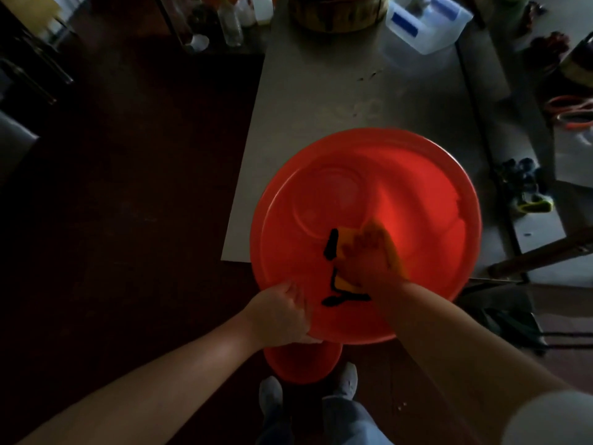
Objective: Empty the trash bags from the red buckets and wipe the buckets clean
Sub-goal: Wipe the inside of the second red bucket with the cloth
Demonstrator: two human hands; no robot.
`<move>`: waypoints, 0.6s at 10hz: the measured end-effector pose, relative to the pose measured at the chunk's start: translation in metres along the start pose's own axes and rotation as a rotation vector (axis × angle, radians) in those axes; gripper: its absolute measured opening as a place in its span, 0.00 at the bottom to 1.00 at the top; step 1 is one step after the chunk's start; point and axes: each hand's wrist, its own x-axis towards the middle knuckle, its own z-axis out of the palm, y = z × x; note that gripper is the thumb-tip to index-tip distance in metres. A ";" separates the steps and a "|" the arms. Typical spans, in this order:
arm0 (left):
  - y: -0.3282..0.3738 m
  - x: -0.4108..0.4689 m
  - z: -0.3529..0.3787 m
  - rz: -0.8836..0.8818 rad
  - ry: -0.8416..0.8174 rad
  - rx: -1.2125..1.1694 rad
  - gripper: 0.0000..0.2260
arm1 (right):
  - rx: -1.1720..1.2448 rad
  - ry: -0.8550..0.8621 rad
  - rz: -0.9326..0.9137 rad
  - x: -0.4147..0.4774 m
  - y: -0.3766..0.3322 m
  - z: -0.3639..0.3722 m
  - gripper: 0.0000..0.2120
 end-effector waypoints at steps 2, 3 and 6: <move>0.004 0.017 -0.007 -0.015 0.091 -0.044 0.28 | 0.134 -0.028 -0.161 0.012 -0.066 0.001 0.36; 0.006 0.017 -0.005 -0.016 0.068 -0.063 0.28 | -0.066 -0.020 -0.346 0.016 -0.064 -0.002 0.35; 0.015 0.010 -0.003 -0.091 -0.170 -0.116 0.36 | 0.240 -0.115 0.034 0.009 0.028 -0.025 0.31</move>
